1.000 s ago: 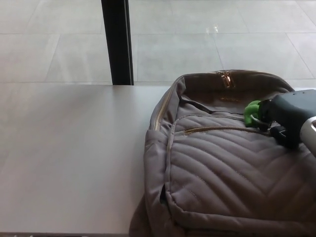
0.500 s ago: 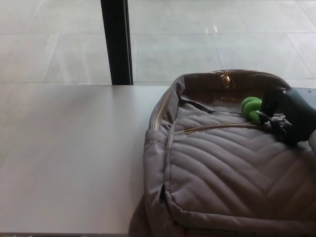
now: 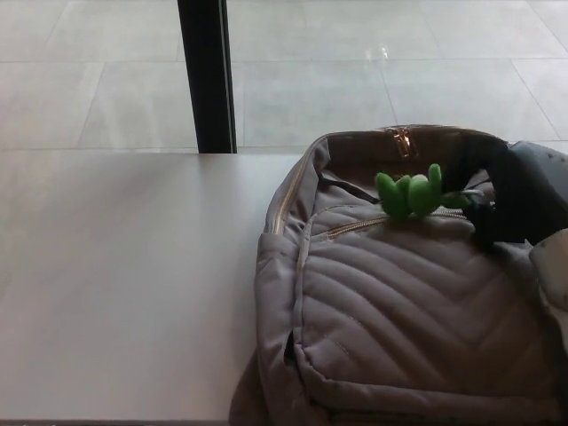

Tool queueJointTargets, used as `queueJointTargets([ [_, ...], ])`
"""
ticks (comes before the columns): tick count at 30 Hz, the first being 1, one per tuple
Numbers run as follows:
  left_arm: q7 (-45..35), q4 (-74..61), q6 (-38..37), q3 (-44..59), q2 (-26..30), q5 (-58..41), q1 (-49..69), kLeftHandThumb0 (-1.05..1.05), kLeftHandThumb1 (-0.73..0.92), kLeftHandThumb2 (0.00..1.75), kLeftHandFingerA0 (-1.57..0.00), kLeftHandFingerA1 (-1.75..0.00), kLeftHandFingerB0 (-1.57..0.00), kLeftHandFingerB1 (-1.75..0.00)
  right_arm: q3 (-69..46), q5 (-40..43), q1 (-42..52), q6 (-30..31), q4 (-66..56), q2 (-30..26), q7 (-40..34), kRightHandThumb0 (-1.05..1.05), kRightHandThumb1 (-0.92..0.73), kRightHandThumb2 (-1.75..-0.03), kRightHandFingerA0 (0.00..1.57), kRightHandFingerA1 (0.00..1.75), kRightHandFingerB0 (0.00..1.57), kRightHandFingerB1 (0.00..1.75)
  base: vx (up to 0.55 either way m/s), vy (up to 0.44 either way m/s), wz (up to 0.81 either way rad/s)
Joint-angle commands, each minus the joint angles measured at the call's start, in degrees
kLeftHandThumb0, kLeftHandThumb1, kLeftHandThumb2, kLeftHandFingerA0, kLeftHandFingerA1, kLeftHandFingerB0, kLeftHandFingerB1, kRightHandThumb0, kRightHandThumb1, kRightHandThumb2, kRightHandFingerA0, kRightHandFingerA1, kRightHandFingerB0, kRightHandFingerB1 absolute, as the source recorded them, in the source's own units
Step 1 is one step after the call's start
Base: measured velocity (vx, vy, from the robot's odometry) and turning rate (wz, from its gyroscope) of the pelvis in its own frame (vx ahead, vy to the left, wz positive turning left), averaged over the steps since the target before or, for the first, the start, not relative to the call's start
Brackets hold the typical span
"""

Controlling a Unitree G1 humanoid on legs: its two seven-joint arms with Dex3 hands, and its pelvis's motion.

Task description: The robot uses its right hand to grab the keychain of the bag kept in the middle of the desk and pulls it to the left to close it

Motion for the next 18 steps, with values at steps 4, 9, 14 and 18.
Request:
queueJointTargets([
  [4,-0.4,-0.5,0.1,0.5,0.3,-1.3,0.4,-0.98,0.92,0.77,-0.46,-0.68,-0.36,-0.50,5.2,0.3,-3.5,-2.1,-0.3,3.0,0.4,-0.16,-0.59,-1.02,0.87,1.75,0.67,1.62,0.00,0.000,0.00],
  [9,-0.2,-0.2,-0.3,0.2,0.2,-1.1,-0.2,-0.99,0.92,0.77,-0.52,-0.72,-0.37,-0.50,8.5,0.0,-4.6,-1.4,-0.1,4.2,1.0,-0.19,-0.56,-1.09,0.93,1.75,0.71,1.65,0.00,0.000,0.00],
  [14,1.0,-0.3,-0.2,-0.4,0.1,-0.7,-0.8,-0.97,0.92,0.82,-0.50,-0.68,-0.40,-0.50,10.4,-0.6,-5.3,1.1,-0.3,5.7,1.6,-0.17,-0.57,-1.05,0.90,1.75,0.70,1.66,0.00,0.000,0.00],
  [18,0.1,-0.6,0.0,0.1,0.0,-1.6,-1.0,-0.97,0.92,0.82,-0.48,-0.69,-0.37,-0.51,12.0,-1.9,-6.2,2.3,0.1,7.1,0.7,-0.16,-0.55,-1.06,0.90,1.75,0.73,1.61,0.00,0.000,0.00],
])
